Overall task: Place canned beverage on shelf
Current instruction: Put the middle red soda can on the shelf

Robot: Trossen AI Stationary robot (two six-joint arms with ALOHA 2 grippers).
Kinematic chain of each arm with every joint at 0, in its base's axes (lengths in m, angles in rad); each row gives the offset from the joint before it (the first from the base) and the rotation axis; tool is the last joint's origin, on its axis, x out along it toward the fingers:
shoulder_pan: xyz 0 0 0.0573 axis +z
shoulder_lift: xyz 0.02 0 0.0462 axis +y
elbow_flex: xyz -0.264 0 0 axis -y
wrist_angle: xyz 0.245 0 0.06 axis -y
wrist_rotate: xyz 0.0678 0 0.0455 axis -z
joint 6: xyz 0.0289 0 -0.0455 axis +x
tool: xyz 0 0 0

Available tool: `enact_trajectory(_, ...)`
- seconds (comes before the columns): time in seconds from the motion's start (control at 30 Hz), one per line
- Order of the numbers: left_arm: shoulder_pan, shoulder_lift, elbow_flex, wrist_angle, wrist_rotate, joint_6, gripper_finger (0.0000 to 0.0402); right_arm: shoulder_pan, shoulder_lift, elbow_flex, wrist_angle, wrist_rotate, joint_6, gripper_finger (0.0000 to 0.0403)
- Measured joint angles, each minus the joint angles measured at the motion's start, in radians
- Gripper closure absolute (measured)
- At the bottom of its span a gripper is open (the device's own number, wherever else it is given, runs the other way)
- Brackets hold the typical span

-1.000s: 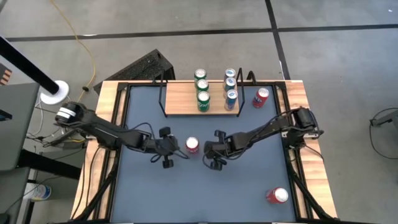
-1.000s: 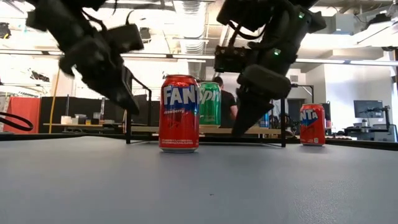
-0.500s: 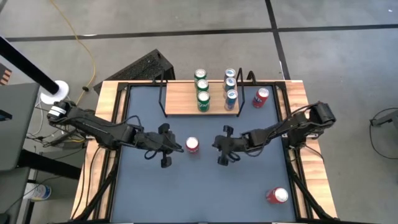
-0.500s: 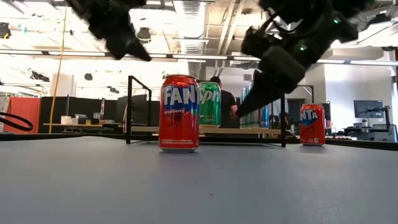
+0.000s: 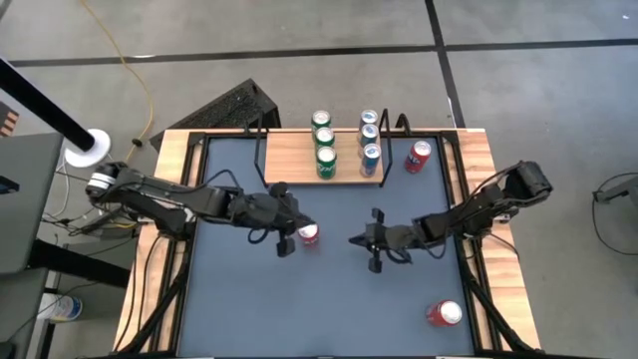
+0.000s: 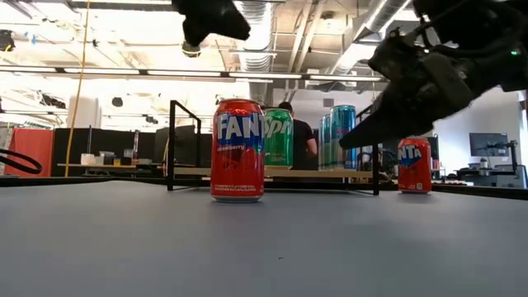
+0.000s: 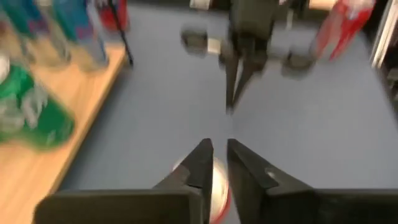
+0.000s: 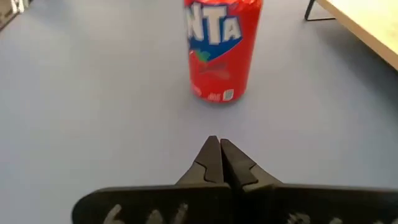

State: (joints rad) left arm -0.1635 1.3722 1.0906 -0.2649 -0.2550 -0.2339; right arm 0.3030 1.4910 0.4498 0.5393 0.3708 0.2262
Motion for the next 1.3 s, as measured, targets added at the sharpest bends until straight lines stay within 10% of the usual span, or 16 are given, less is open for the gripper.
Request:
enact_trajectory(0.6, 0.048, 0.202, 0.259, -0.136, 0.144, -0.023, 0.0034, 0.027, 0.000, -0.007, 0.006, 0.050, -0.062, 0.0403)
enact_trajectory(1.3, 0.130, 0.318, 0.349, -0.408, 0.169, -0.157, 0.0012, 0.027, 0.001, -0.007, 0.006, 0.046, -0.067, 0.0403)
